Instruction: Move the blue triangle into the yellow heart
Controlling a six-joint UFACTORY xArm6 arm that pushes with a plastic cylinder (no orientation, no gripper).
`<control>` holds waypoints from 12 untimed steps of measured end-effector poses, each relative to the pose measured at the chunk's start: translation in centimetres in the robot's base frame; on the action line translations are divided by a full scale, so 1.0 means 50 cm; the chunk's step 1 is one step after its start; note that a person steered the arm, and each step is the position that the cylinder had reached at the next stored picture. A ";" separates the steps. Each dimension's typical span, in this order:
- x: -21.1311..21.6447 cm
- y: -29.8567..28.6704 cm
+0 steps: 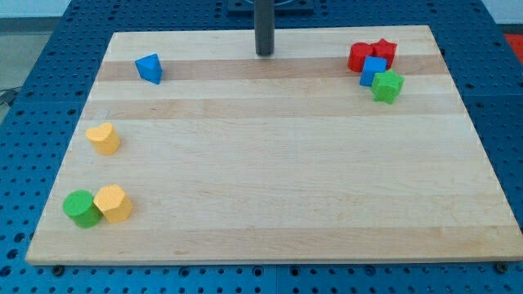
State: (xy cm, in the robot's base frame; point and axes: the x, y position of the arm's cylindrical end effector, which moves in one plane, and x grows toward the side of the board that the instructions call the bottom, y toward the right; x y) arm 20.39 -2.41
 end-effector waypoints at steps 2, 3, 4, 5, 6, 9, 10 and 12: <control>-0.022 -0.121; -0.016 -0.210; -0.011 -0.322; -0.010 -0.329; 0.107 -0.403; 0.237 -0.418; 0.231 -0.418; 0.200 -0.356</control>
State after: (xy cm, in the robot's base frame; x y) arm 30.41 -20.22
